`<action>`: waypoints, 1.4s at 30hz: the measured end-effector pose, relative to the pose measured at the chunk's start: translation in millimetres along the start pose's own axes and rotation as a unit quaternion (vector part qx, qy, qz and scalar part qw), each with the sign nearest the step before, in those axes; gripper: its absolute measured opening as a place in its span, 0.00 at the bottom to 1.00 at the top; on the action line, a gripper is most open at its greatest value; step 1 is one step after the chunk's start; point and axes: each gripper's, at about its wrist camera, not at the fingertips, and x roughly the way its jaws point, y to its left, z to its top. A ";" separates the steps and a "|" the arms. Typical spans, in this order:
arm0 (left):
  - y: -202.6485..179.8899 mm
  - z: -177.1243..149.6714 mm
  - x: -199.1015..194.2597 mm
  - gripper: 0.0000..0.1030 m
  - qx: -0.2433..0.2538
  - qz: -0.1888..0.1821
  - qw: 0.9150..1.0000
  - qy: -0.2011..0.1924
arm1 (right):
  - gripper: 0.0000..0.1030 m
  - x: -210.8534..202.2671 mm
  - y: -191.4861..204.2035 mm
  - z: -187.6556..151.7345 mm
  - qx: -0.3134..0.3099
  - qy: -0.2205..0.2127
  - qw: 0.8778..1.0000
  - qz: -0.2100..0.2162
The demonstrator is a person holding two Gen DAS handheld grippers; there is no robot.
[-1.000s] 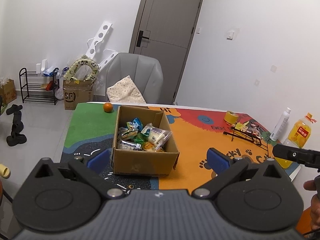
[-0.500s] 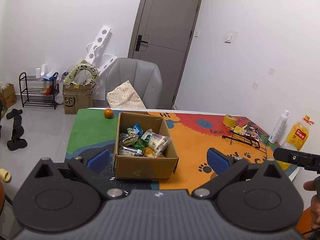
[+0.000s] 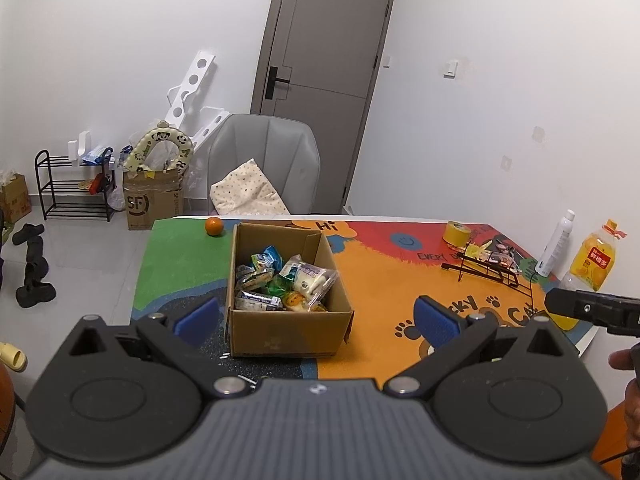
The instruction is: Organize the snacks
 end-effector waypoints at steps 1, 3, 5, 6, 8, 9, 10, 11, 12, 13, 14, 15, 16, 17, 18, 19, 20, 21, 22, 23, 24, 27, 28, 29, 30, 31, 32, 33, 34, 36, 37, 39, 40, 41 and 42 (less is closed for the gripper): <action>-0.3 -0.2 0.1 1.00 0.000 0.000 1.000 -0.001 | 1.00 0.0 0.2 0.2 -0.001 -0.001 1.000 0.000; -0.6 -0.1 -0.1 1.00 0.000 0.000 1.000 -0.001 | 1.00 0.0 0.3 0.4 0.000 0.000 1.000 0.000; -0.7 0.1 -0.2 1.00 0.001 0.000 1.000 0.000 | 1.00 -0.4 0.8 0.9 -0.002 0.000 1.000 -0.001; -0.7 0.1 -0.4 1.00 0.000 0.000 1.000 -0.001 | 1.00 -0.3 0.6 0.9 -0.004 0.000 1.000 -0.001; -1.3 -0.2 0.0 1.00 0.001 -0.001 1.000 -0.001 | 1.00 -0.9 1.2 0.9 -0.007 0.000 1.000 -0.001; -1.9 -0.8 0.2 1.00 0.002 0.000 1.000 -0.001 | 1.00 -1.0 1.1 0.9 -0.007 0.000 1.000 -0.001; -1.9 -0.9 1.0 1.00 0.002 0.000 1.000 0.000 | 1.00 -1.1 1.2 0.6 -0.006 0.000 1.000 -0.001; -1.8 -0.8 1.2 1.00 0.002 0.000 1.000 0.000 | 1.00 -1.0 1.2 0.5 -0.006 0.000 1.000 -0.001; -1.9 -0.9 1.1 1.00 0.003 0.000 1.000 0.000 | 1.00 -0.8 1.3 0.4 -0.006 0.000 1.000 -0.001; -1.9 -0.8 1.1 1.00 0.004 -0.001 1.000 0.000 | 1.00 -0.9 1.4 0.4 -0.007 0.001 1.000 -0.001; -2.3 -0.9 1.1 1.00 0.006 0.000 1.000 0.000 | 1.00 -0.9 1.5 0.1 -0.008 0.001 1.000 -0.001; -2.7 -1.5 1.4 1.00 0.008 0.002 1.000 0.001 | 1.00 -1.0 1.5 0.2 -0.008 0.002 1.000 -0.001; -2.4 -1.8 1.5 1.00 0.009 0.002 1.000 0.001 | 1.00 -1.1 1.6 0.0 -0.008 0.004 1.000 -0.002; -2.0 -2.1 1.0 1.00 0.009 0.002 1.000 0.001 | 1.00 -1.2 1.9 -0.3 -0.008 0.005 1.000 -0.002; -1.8 -2.5 0.2 1.00 0.010 0.001 1.000 0.001 | 1.00 -2.0 1.8 -0.5 -0.008 0.006 1.000 -0.002; -1.6 -2.8 -0.2 1.00 0.010 0.001 1.000 0.001 | 1.00 -2.6 1.8 -0.7 -0.008 0.006 1.000 -0.002; -2.1 -3.5 -0.5 1.00 0.011 0.001 1.000 0.001 | 1.00 -2.2 2.1 -0.1 -0.008 0.006 1.000 -0.003; -1.8 -3.9 -0.9 1.00 0.012 0.001 1.000 0.001 | 1.00 -2.3 2.5 0.0 -0.008 0.006 1.000 -0.003; -2.2 -3.6 -0.8 1.00 0.013 0.000 1.000 0.002 | 1.00 -2.8 2.3 0.0 -0.006 0.006 1.000 -0.002; -2.4 -3.8 -1.2 1.00 0.014 0.000 1.000 0.002 | 1.00 -3.4 2.1 0.1 -0.005 0.006 1.000 -0.003; -2.7 -4.1 -1.9 1.00 0.016 -0.001 1.000 0.002 | 1.00 -2.7 1.9 0.6 -0.004 0.006 1.000 -0.003; -4.0 -3.0 -1.7 1.00 0.020 -0.003 1.000 0.005 | 1.00 -1.6 2.6 1.4 -0.006 0.006 1.000 -0.004; -6.1 -2.8 -0.4 1.00 0.022 -0.001 1.000 0.006 | 1.00 -2.3 2.9 1.2 -0.007 0.006 1.000 -0.003; -5.6 -3.0 -0.8 1.00 0.022 0.001 1.000 0.006 | 1.00 -2.4 2.7 1.1 -0.007 0.006 1.000 -0.002; -5.2 -3.1 -1.4 1.00 0.022 0.001 1.000 0.005 | 1.00 -2.1 2.1 1.3 -0.007 0.007 1.000 -0.003; -5.3 -2.6 -2.0 1.00 0.021 -0.001 1.000 0.005 | 1.00 -2.0 1.8 1.4 -0.007 0.007 1.000 -0.005; -5.5 -2.3 -2.4 1.00 0.021 -0.002 1.000 0.005 | 1.00 -2.2 1.7 1.5 -0.006 0.007 1.000 -0.005; -5.6 -1.9 -3.0 1.00 0.022 -0.001 1.000 0.004 | 1.00 -1.5 1.1 2.0 -0.005 0.006 1.000 -0.006; -7.3 -1.7 -3.1 1.00 0.023 -0.001 1.000 0.003 | 1.00 -1.7 1.0 2.1 -0.005 0.006 1.000 -0.007; -7.3 -1.6 -3.9 1.00 0.024 -0.002 1.000 0.003 | 1.00 -2.1 0.5 2.2 -0.004 0.006 1.000 -0.006; -7.4 -1.0 -3.7 1.00 0.024 -0.002 1.000 0.003 | 1.00 -1.6 0.4 2.5 -0.005 0.006 1.000 -0.006; -6.6 -1.3 -3.9 1.00 0.024 -0.001 1.000 0.004 | 1.00 -1.5 0.3 2.7 -0.005 0.006 1.000 -0.006; -7.3 -1.1 -3.9 1.00 0.024 -0.001 1.000 0.004 | 1.00 -1.5 0.2 2.5 -0.005 0.006 1.000 -0.006; -7.5 -0.8 -3.7 1.00 0.024 -0.001 1.000 0.005 | 1.00 -1.5 0.2 2.4 -0.005 0.007 1.000 -0.006; -6.9 -0.9 -4.2 1.00 0.024 -0.001 1.000 0.006 | 1.00 -1.3 0.1 2.4 -0.005 0.007 1.000 -0.006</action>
